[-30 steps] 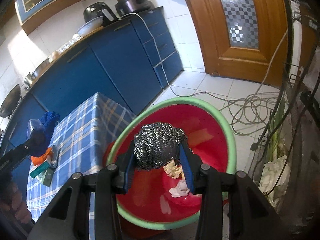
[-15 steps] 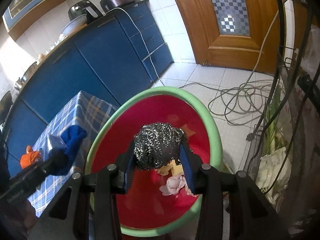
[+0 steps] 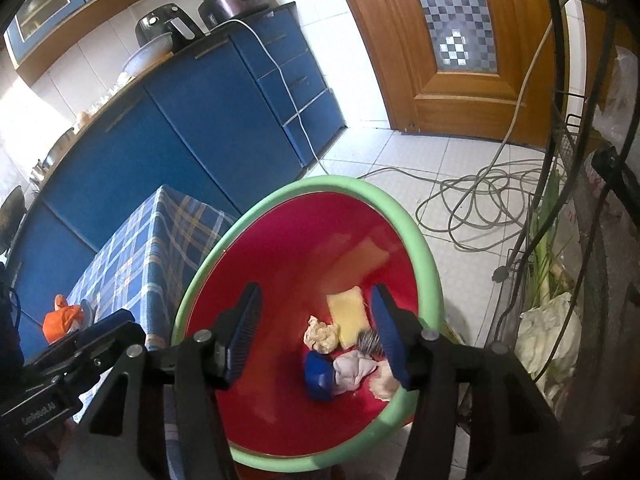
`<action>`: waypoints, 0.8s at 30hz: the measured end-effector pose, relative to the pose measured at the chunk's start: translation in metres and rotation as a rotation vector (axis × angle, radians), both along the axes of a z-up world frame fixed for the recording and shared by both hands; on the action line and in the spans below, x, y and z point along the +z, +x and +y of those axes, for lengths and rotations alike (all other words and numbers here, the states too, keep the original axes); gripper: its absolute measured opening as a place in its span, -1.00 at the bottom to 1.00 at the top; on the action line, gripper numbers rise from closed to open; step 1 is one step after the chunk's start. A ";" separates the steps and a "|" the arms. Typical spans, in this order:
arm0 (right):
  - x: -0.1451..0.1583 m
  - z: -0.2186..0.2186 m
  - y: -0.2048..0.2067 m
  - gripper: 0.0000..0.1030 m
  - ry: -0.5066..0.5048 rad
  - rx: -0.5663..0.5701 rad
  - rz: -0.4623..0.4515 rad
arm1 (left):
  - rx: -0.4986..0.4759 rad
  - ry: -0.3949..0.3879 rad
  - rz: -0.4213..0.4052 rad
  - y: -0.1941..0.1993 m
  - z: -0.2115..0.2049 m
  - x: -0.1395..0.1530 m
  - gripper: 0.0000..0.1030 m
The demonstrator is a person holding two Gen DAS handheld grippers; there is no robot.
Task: Collect trash
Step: 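Open both tools to drop the bag and steel wool into the bucket, then move both open tools back over the table toward the orange glove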
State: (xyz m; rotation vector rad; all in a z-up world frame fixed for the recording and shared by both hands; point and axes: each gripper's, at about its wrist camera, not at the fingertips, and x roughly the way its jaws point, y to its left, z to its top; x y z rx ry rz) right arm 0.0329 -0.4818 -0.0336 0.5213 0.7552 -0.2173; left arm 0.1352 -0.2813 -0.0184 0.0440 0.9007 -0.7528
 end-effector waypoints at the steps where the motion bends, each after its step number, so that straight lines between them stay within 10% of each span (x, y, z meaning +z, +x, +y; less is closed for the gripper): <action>1: 0.001 0.000 -0.001 0.14 -0.002 0.000 -0.002 | 0.003 -0.001 -0.001 0.000 0.001 0.001 -0.09; 24: 0.037 0.039 -0.027 0.14 -0.038 0.048 -0.057 | 0.124 -0.028 -0.061 -0.026 0.056 0.035 -0.09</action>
